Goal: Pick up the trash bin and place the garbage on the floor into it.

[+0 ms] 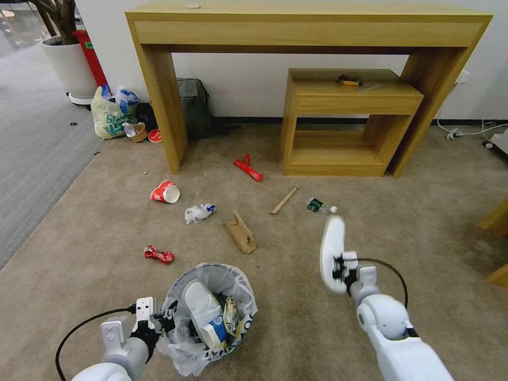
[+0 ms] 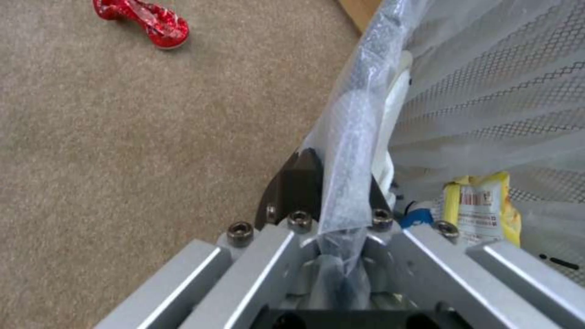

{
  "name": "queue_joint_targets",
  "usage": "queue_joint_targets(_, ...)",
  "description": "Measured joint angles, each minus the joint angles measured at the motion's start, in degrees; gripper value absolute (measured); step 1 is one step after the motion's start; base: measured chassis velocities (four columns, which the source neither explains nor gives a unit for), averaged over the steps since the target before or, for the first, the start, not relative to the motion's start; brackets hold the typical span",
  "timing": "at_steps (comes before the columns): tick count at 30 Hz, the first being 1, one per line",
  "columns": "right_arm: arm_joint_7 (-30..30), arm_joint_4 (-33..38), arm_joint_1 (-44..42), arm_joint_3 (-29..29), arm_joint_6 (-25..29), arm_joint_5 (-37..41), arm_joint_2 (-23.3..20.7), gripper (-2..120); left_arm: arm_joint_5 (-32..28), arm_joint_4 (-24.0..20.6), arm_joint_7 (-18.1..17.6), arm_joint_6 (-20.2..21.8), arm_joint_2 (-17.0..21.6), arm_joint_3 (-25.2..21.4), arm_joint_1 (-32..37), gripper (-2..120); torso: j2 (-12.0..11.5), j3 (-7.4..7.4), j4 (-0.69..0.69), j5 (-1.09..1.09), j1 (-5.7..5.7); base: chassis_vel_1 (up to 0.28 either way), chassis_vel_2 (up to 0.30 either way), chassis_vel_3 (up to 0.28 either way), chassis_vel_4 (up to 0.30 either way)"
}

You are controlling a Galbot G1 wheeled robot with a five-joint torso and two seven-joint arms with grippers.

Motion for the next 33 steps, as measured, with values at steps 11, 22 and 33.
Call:
queue_joint_targets(11,-11.6,9.0,5.7,-10.6,12.7,3.0,-4.2,0,0.6,0.4,-0.2,1.8,0.2,0.6,-2.0,0,0.0,0.00,0.01,0.00,0.00,0.000,0.000,0.000,0.000)
queue_joint_targets(22,-14.9,9.7,12.1,-23.1,16.6,9.3,-8.9,0,1.1,1.5,-2.0,3.3,0.2,3.9,-4.3,0,0.0,0.00,0.00,0.00,0.00,0.000,0.000,0.000,0.000)
queue_joint_targets(33,-15.5,5.6,14.5,-35.3,18.2,3.9,-7.3,0,1.6,2.1,-2.9,4.0,-0.2,5.4,-5.2,0,0.0,0.00,0.01,0.00,0.00,0.000,0.000,0.000,0.000)
